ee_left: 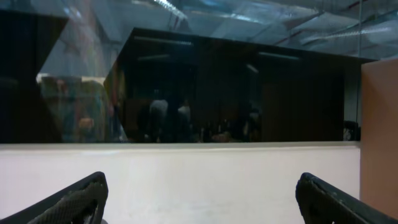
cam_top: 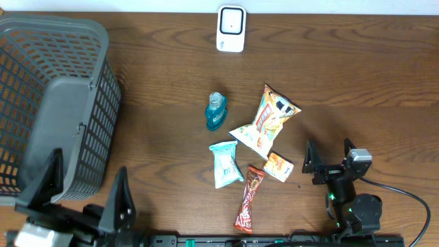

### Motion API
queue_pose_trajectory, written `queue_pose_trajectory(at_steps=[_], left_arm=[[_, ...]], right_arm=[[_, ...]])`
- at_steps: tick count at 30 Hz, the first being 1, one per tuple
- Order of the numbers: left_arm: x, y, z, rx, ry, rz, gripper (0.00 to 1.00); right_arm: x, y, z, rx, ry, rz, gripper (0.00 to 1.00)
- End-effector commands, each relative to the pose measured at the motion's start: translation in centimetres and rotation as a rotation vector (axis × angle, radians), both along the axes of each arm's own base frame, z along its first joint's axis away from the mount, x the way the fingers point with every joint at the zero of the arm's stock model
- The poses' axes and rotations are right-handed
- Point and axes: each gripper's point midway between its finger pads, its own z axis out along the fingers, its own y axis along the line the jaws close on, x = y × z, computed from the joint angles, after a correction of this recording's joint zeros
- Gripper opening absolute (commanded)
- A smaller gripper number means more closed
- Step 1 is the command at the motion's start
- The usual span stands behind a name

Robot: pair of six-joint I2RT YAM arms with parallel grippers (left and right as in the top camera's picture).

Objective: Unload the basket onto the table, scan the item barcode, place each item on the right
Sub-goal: 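Drop the chocolate bar on the table and retract the left arm, then move the right gripper to the orange Kleenex pack and grasp it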

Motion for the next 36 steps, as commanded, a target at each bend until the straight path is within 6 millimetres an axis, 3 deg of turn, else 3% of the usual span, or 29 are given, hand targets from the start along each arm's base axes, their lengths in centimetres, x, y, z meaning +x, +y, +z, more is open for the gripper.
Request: queue_pose_trajectory(at_steps=[1, 4, 7, 9, 12, 15, 18, 20, 27, 36], left_arm=[[-0.9, 0.0, 0.1, 0.047, -0.031, 0.018, 0.96], [-1.7, 0.0, 0.2, 0.044, -0.048, 0.014, 0.96], [-2.5, 0.1, 0.4, 0.042, -0.069, 0.014, 0.96], [-2.9, 0.1, 0.4, 0.041, -0.080, 0.014, 0.96], [-3.5, 0.2, 0.2, 0.041, -0.074, 0.014, 0.96], [-3.7, 0.2, 0.1, 0.042, -0.068, 0.012, 0.96], [-3.9, 0.2, 0.4, 0.040, -0.085, 0.013, 0.96], [-4.5, 0.3, 1.4, 0.035, -0.134, 0.014, 0.96], [-8.4, 0.7, 6.3, 0.006, -0.392, 0.021, 0.96], [-7.6, 0.6, 5.3, 0.012, -0.337, 0.019, 0.96]], right_arm=[[0.0, -0.1, 0.0, -0.009, -0.002, -0.003, 0.99], [0.0, -0.6, 0.0, -0.017, -0.003, -0.034, 0.99], [-0.2, 0.8, 0.1, 0.096, 0.010, 0.042, 0.99], [-0.6, 2.8, 0.3, 0.307, 0.052, 0.150, 0.99], [-2.9, 7.5, 0.8, 0.609, 0.200, 0.423, 0.99], [-5.8, 10.7, 0.8, 0.628, 0.297, 0.660, 0.99], [-8.1, 12.3, 0.5, 0.624, 0.370, 0.811, 0.99], [-9.1, 12.9, 0.6, 0.619, 0.392, 0.878, 0.99], [-9.1, 12.9, 0.4, 0.623, 0.401, 0.874, 0.99], [-9.2, 13.0, 0.4, 0.622, 0.404, 0.883, 0.99]])
